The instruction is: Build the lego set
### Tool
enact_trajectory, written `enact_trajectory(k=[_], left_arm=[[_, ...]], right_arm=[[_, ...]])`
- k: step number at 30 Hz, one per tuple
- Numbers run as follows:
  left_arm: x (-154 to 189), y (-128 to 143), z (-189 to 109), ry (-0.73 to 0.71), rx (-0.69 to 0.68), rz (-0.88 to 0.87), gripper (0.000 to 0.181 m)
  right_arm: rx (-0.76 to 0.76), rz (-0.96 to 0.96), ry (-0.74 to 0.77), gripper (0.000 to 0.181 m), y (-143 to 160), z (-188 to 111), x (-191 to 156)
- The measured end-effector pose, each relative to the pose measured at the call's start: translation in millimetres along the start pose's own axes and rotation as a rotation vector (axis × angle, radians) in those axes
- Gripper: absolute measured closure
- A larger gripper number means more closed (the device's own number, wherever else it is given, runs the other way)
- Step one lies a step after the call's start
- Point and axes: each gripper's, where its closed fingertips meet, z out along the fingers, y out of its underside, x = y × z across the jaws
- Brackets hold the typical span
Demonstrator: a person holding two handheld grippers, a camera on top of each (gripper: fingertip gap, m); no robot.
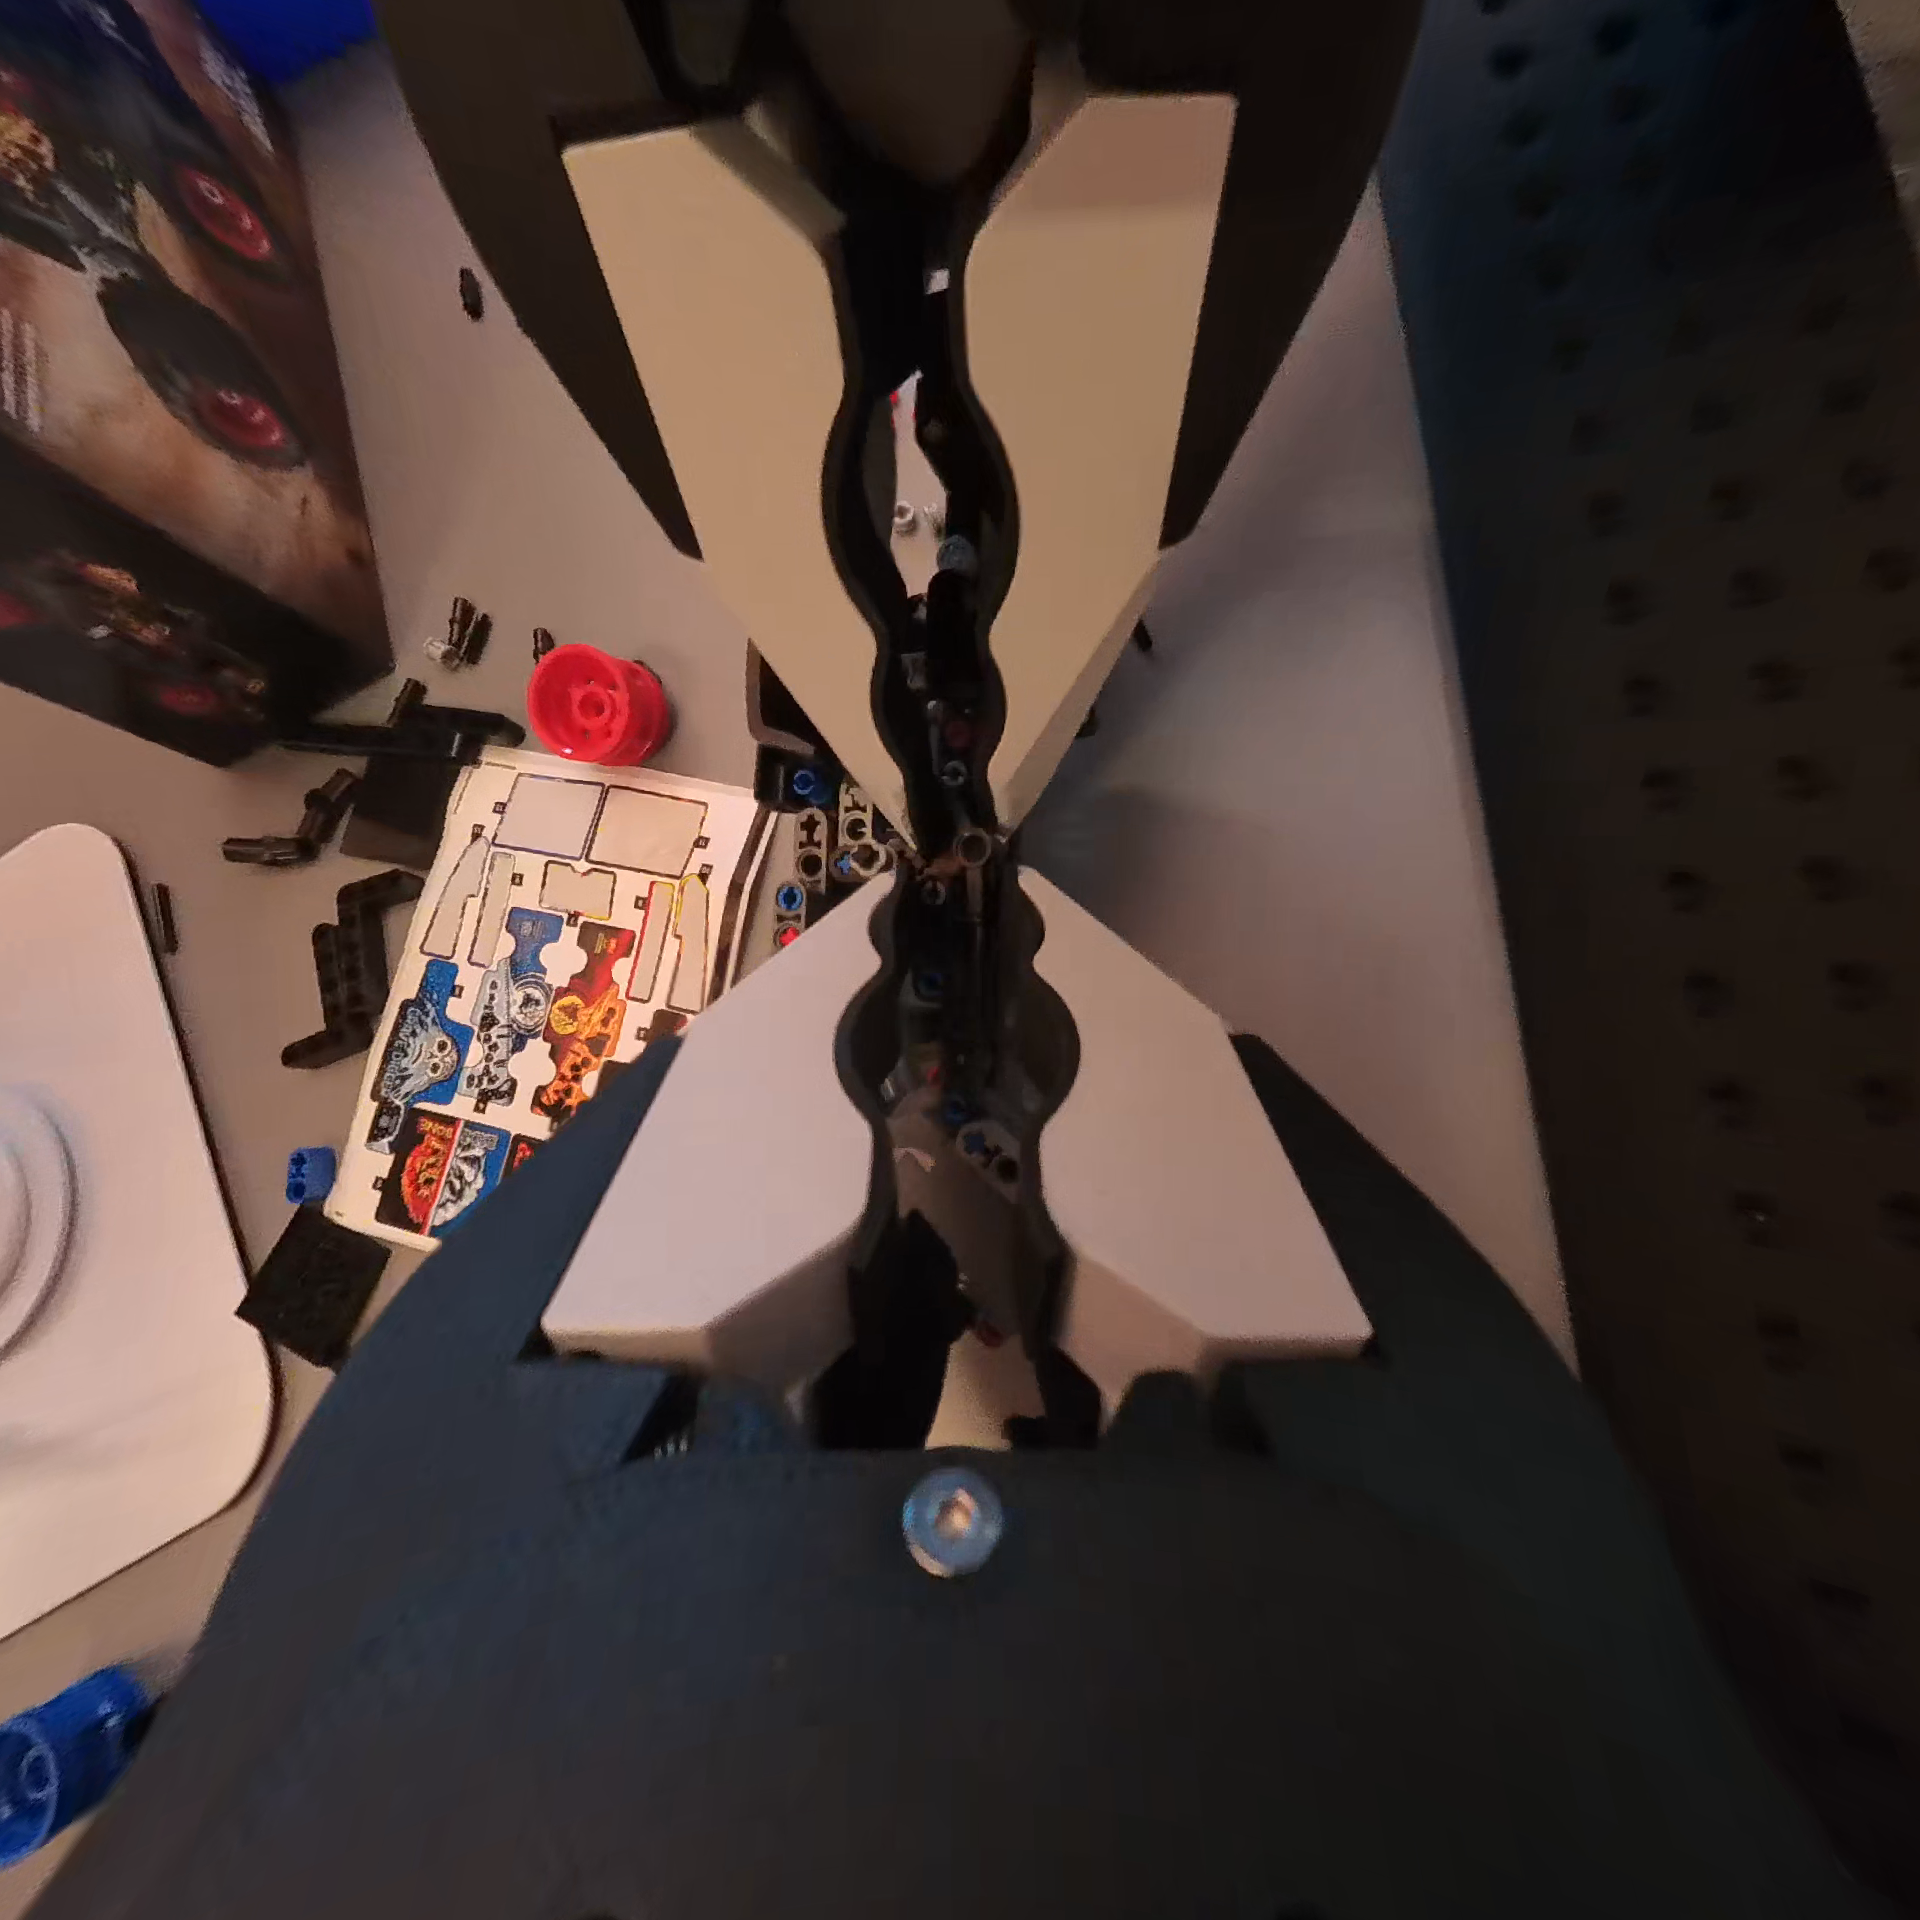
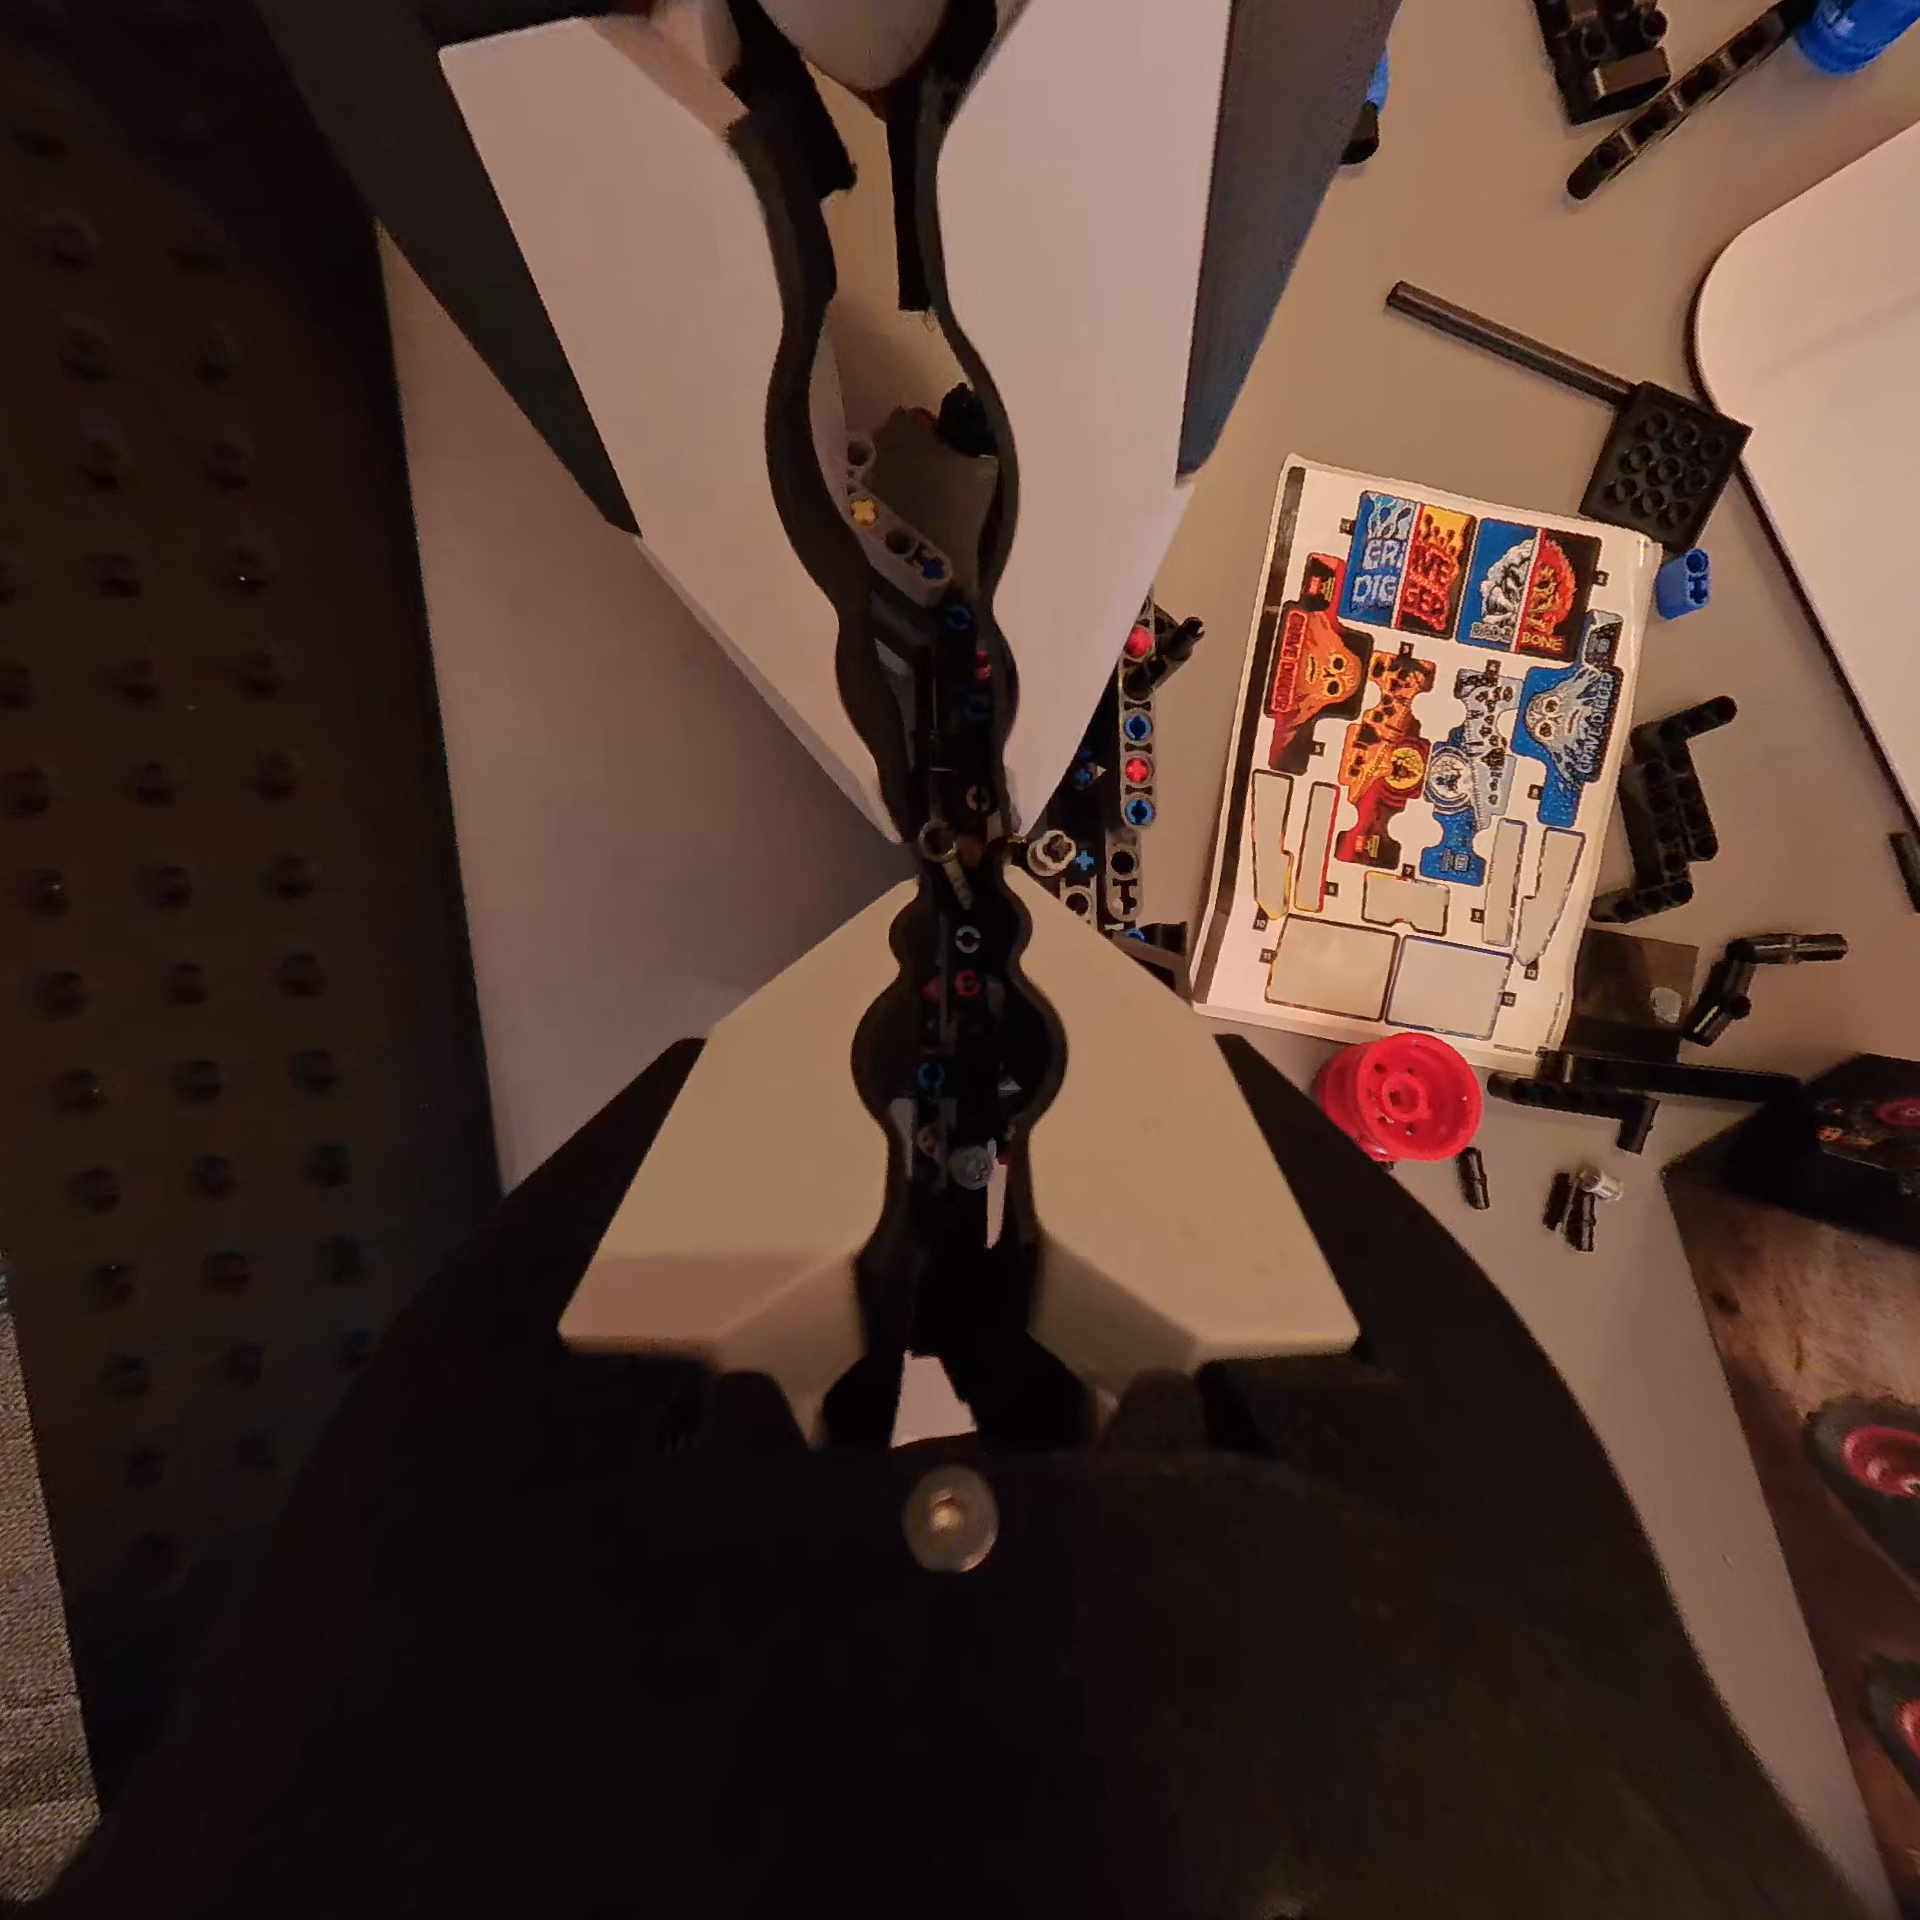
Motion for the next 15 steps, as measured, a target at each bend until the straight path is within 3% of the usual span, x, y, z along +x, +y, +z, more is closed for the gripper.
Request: enact_trajectory(k=[15], left_arm=[[-1.5, -4.0, -1.4, -0.128, 0.107, -0.009, 0.170]], right_arm=[[0.033, 0.010, -0.002, 0.175, 0.4, 0.0, 0.1]])
